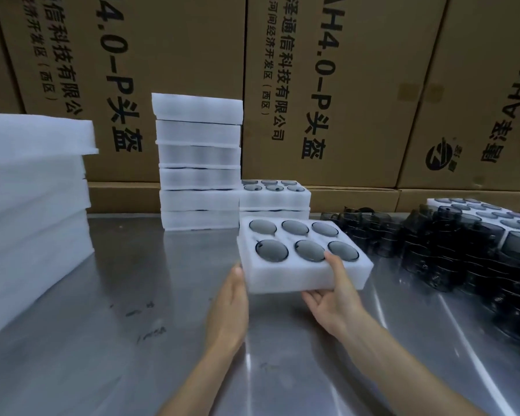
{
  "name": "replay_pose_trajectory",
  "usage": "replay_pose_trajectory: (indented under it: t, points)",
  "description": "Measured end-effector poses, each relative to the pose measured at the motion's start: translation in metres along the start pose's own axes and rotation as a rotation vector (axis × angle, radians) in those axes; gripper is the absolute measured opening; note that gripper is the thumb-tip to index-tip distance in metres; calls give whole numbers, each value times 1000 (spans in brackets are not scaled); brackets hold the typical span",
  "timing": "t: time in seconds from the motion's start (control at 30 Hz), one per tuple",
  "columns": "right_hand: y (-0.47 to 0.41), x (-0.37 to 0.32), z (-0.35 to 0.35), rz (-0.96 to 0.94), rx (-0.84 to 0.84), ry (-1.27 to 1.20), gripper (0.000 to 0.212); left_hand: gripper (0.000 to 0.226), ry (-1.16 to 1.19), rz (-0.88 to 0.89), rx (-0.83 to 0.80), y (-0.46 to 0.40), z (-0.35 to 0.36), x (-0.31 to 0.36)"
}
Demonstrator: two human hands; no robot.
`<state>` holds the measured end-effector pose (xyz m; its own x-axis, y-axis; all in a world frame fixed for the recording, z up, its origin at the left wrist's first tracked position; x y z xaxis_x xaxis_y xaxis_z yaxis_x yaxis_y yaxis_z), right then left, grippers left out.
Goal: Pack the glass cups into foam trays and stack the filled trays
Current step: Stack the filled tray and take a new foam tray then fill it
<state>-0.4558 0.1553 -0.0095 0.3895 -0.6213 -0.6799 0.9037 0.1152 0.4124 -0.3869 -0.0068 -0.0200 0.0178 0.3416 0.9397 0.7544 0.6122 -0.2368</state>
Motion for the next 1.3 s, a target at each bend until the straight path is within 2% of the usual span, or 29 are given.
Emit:
replay_pose_trajectory:
  t: [0.1,0.13,0.27,0.33,0.4,0.57,0.73,0.87,1.0,1.13,1.3]
  points:
    - [-28,-28,34,-47,-41,-33,36,56,-721,204,19,-3,14,-6]
    - [-38,-40,48,-66,-55,-35,38,60,-829,246,-26,-1,21,-7]
    - [-83,-80,104,-145,-76,-30,45,63,-950,242,-66,-4,27,-5]
    - [-107,-89,128,-165,-69,-52,52,58,-926,295,-23,-6,25,2]
    - [-131,-93,147,-170,-49,-71,59,57,-942,332,-54,-5,30,3]
    - [-181,-96,186,-144,-53,-21,69,60,-966,312,23,-15,38,-13]
    - [-212,-93,206,-129,-102,36,63,58,-964,364,57,-23,41,-18]
    - [-221,-90,209,-106,-92,63,68,61,-936,322,36,-23,41,-19]
    - [-217,-93,208,-161,-56,243,67,61,-950,344,102,-21,40,-16]
    - [-213,-100,200,-246,46,572,42,61,-942,388,177,-21,40,-14]
    - [-218,-100,192,-316,77,912,59,62,-926,439,291,-22,36,-13]
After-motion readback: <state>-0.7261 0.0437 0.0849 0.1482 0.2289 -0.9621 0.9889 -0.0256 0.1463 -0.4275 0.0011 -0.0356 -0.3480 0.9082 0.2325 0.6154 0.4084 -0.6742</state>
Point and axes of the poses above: each hand's wrist, its own y-axis away from the middle knuckle, its own z-axis out of the palm, x = y × z, the point moved 6 cm from there along -y, towards the middle knuckle, and after that the axes turned 10 degrees about x, right-handed, at the moved point
